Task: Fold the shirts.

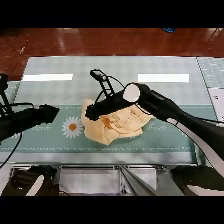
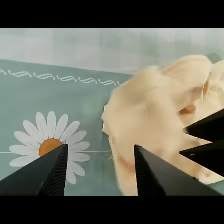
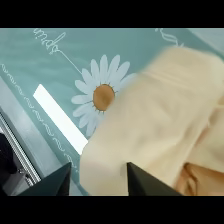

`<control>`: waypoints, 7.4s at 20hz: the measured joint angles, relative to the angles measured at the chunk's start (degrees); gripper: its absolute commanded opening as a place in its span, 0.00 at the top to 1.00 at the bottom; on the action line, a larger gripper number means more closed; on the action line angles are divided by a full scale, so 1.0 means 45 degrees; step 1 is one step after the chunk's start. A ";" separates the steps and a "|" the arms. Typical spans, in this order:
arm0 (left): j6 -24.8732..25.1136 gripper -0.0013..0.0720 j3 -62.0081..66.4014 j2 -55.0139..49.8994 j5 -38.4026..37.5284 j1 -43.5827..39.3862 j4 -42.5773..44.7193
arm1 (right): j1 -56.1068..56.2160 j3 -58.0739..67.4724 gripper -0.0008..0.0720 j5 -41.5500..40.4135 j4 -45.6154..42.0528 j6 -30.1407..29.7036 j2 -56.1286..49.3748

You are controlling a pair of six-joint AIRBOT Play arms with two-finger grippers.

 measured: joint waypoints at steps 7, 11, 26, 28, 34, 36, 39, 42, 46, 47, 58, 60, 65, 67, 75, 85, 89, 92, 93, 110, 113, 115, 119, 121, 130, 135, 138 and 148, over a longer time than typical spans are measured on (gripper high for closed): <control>0.0024 0.29 -0.0189 0.0034 -0.1681 0.0000 -0.0112 | -0.5557 -0.0053 0.43 0.2312 -0.1894 0.0874 0.3138; 0.0685 0.29 -0.1676 -0.0078 -0.1613 0.0000 -0.2861 | -0.9462 -0.2633 0.43 0.3079 -0.4158 0.1919 0.5707; 0.4430 0.95 -0.3633 -0.5178 0.3934 -0.2909 -0.7062 | -1.2803 -0.9870 0.44 0.2108 -0.2220 0.0811 0.7912; 0.4750 0.95 -0.3317 -0.5518 0.4138 -0.3021 -0.7087 | -1.2813 -0.9967 0.44 0.2035 -0.1496 0.0374 0.7315; 0.5260 0.95 -0.2229 -0.5853 0.4012 -0.2822 -0.7106 | -1.2099 -0.9962 0.44 0.1515 0.2016 -0.1647 0.4648; 0.5309 0.95 -0.2079 -0.5882 0.3905 -0.2783 -0.7101 | -1.1264 -0.9695 0.57 0.0908 0.2642 -0.1914 0.3784; 0.5372 0.95 -0.1870 -0.5897 0.3798 -0.2618 -0.7101 | -1.0049 -0.8830 0.96 0.0189 0.3157 -0.1933 0.2628; 0.5450 0.95 -0.0821 -0.5756 0.3060 -0.1409 -0.7091 | -0.9530 -0.6994 0.96 0.0733 0.2773 -0.1933 0.2399; 0.5644 0.95 0.2142 -0.5255 0.1763 0.1195 -0.7062 | -0.9656 -0.2759 0.96 0.2171 0.0418 -0.0797 0.3536; 0.5654 0.95 0.3099 -0.5095 0.1554 0.1865 -0.7072 | -0.9738 -0.1554 0.96 0.2516 -0.0068 -0.0563 0.3871; 0.5736 0.95 1.0496 -0.1783 0.0423 0.6615 -0.6581 | -1.0074 0.7135 0.96 0.3949 -0.3667 0.0792 0.8709; 0.5751 0.95 1.0676 -0.0928 -0.0277 0.6912 -0.5741 | -1.0083 0.7388 0.96 0.4289 -0.4911 0.1200 0.9520; 0.5241 0.95 0.8796 0.0792 -0.1423 0.6528 -0.4405 | -1.0083 0.7004 0.96 0.6139 -0.8024 0.2429 1.0414; 0.5003 0.95 0.6955 0.1234 -0.2322 0.6120 -0.4571 | -1.0083 0.6023 0.96 0.6557 -0.8548 0.2623 1.0491; 0.5537 0.95 -0.2025 0.0685 -0.1282 0.4493 -0.6178 | -1.0078 0.0010 0.96 0.4575 -0.7053 0.2293 0.8340; 0.7281 0.33 -0.4260 -0.5202 0.2467 0.4240 -0.6635 | -1.0069 -0.0894 0.44 0.1491 -0.2497 0.0325 0.1627; 0.7427 0.29 -0.2574 -0.6552 0.1394 0.4639 -0.6353 | -1.0433 -0.0534 0.43 0.1681 -0.2263 0.0287 0.0821; 0.7470 0.29 0.0083 -0.6713 -0.0374 0.6013 -0.5785 | -1.1944 0.0335 0.43 0.2968 -0.2477 0.0233 0.1287; 0.7431 0.29 0.0865 -0.6679 -0.0758 0.6572 -0.5663 | -1.2599 0.0437 0.43 0.3274 -0.2613 0.0214 0.1617; 0.5377 0.82 0.0874 -1.1482 -0.3390 0.6047 -0.6266 | -1.6257 -0.9374 0.43 0.3711 -0.2312 -0.0962 0.5620; 0.5702 0.89 0.0879 -1.1944 -0.3215 0.5673 -0.6387 | -1.5188 -0.9981 0.43 0.3803 -0.2249 -0.0991 0.5644; 0.5960 0.89 0.0923 -1.2075 -0.3133 0.5542 -0.6436 | -1.4324 -1.0234 0.43 0.3842 -0.2040 -0.0923 0.5644; 0.6285 0.89 0.0976 -1.2167 -0.3050 0.5450 -0.6479 | -1.2390 -1.0433 0.43 0.3453 -0.1219 -0.0680 0.5212; 0.6382 0.89 0.0986 -1.2182 -0.2992 0.5435 -0.6479 | -1.1516 -1.0457 0.43 0.3157 -0.0578 -0.0539 0.4702; 0.6727 0.90 0.1865 -1.1560 -0.3007 0.5445 -0.7281 | -0.9292 -0.8019 0.96 0.2637 0.1928 -0.2079 0.3512; 0.6790 0.90 0.5391 -0.9748 -0.3079 0.5557 -0.9651 | -0.9389 -0.1991 0.96 0.3764 0.0525 -0.1103 0.4517; 0.6727 0.90 0.8199 -0.8592 -0.3118 0.5678 -1.0292 | -0.9520 0.2288 0.96 0.4357 -0.0573 -0.0379 0.5115; 0.6164 0.95 1.2507 -0.3939 -0.2516 0.7873 -0.7800 | -0.9588 0.7849 0.96 0.5440 -0.5586 0.1647 0.9262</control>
